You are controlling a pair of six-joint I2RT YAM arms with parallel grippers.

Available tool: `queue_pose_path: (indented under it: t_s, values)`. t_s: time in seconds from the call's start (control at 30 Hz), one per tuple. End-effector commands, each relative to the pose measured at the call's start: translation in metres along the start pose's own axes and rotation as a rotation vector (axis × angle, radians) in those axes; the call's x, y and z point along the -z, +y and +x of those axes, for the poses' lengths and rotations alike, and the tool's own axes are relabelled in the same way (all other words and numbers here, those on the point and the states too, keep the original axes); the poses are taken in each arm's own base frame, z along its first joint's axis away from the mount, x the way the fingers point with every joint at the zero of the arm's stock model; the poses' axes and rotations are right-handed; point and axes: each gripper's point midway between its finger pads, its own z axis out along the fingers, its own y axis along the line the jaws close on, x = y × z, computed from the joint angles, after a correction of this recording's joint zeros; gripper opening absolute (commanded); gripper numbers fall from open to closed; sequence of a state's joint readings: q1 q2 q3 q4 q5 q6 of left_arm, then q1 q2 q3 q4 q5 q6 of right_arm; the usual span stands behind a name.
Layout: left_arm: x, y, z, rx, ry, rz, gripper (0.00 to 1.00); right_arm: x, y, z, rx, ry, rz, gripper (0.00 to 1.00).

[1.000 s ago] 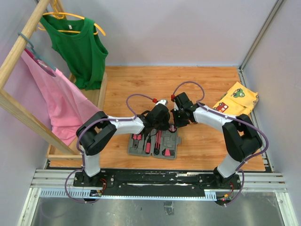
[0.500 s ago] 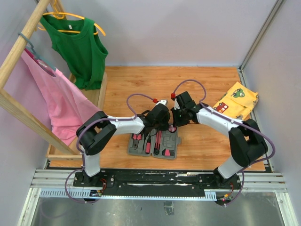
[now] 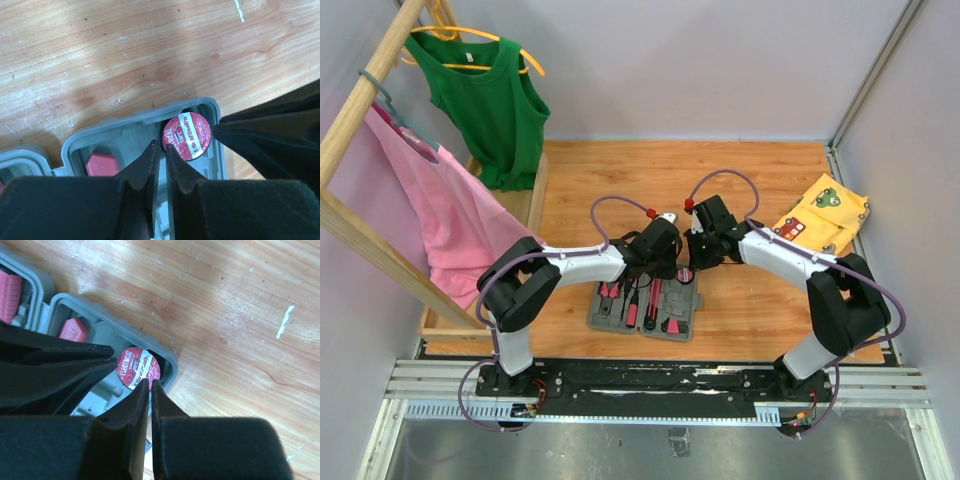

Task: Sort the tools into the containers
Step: Adjust the engineering item in the storage box.

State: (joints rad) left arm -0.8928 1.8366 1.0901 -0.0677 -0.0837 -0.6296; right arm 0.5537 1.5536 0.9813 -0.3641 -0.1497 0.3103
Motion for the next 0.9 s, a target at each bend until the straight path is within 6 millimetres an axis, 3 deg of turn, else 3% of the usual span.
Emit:
queue_pose_path:
  t_s: [0.0,0.47,0.87]
  values:
    - [0.011,-0.010,-0.009,-0.023,-0.011,0.025,0.14,-0.011,-0.006,0.015,-0.006,0.068,0.016,0.06]
    - [0.000,-0.013,-0.002,-0.013,0.007,0.043,0.14,-0.018,-0.010,0.028,-0.008,0.121,0.028,0.05]
    - [-0.011,-0.009,0.007,-0.018,0.039,0.033,0.07,-0.022,-0.019,0.047,-0.009,0.183,0.080,0.04]
